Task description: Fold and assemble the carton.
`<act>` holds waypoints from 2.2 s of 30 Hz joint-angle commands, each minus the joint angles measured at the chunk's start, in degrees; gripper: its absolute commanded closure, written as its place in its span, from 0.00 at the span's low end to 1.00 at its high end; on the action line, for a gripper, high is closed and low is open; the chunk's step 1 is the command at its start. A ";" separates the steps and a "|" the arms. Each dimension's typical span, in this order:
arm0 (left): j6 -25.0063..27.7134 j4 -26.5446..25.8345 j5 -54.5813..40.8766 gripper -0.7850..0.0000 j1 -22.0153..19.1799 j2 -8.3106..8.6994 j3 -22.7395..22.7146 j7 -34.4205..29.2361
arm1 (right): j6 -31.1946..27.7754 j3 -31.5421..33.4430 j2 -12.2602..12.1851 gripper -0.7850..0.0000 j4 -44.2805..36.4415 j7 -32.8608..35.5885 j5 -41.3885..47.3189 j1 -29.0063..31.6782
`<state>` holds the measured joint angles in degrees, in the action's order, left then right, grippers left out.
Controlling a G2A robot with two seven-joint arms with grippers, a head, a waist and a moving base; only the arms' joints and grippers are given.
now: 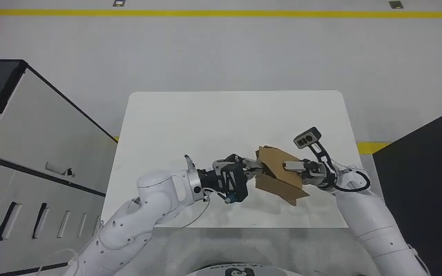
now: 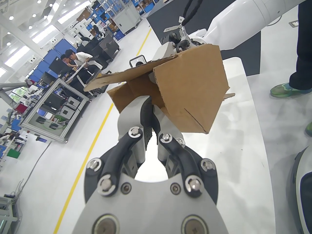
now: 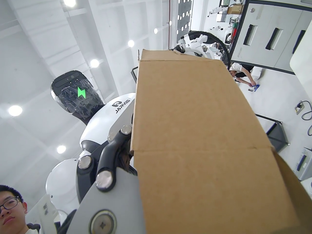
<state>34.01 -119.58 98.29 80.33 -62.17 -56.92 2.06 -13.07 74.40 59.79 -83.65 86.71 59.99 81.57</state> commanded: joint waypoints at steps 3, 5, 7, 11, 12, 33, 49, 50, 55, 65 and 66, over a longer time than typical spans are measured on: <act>-0.16 -0.14 -0.05 1.00 0.23 0.05 -0.23 -0.07 | -0.15 0.62 0.00 1.00 -0.20 -0.36 -0.11 0.40; -0.15 -0.30 -0.07 1.00 0.37 0.07 -0.22 -0.02 | -0.17 0.89 0.01 1.00 -0.40 -0.58 -0.07 0.63; -0.12 -0.44 -0.01 1.00 0.49 0.09 -0.18 0.05 | -0.16 1.07 0.05 1.00 -0.66 -0.84 -0.03 0.82; -0.24 -0.53 0.09 1.00 0.66 0.12 -0.14 0.17 | -0.34 1.19 0.19 1.00 -1.19 -1.64 0.17 1.12; -0.24 -0.58 0.11 1.00 0.72 0.13 -0.16 0.17 | -0.44 1.19 0.23 1.00 -1.32 -1.80 0.33 1.21; -0.17 -1.20 0.23 1.00 1.63 0.39 -0.69 -0.05 | -1.05 2.86 0.65 1.00 -2.33 -2.38 0.66 2.54; 0.54 -1.30 0.34 1.00 1.30 0.42 -0.07 0.46 | -0.46 1.78 1.23 1.00 -3.22 -2.86 -0.13 2.37; 0.67 -1.29 0.43 1.00 1.26 0.43 -0.04 0.48 | -0.39 1.67 1.27 1.00 -3.21 -2.91 -0.17 2.31; 0.84 -1.20 0.37 1.00 1.17 0.45 0.12 0.72 | -0.33 1.15 1.47 1.00 -3.09 -3.09 -0.51 2.15; -0.31 -0.86 -0.06 1.00 1.33 0.49 -0.50 0.19 | -0.55 2.05 1.58 1.00 -2.53 -3.26 -0.63 2.25; -0.34 -0.89 -0.06 1.00 1.36 0.50 -0.57 0.13 | -0.53 2.23 1.57 1.00 -2.50 -3.30 -0.70 2.31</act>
<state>33.70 -120.44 98.23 81.67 -61.68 -57.44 2.23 -13.61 76.50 61.37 -86.17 83.43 59.32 83.85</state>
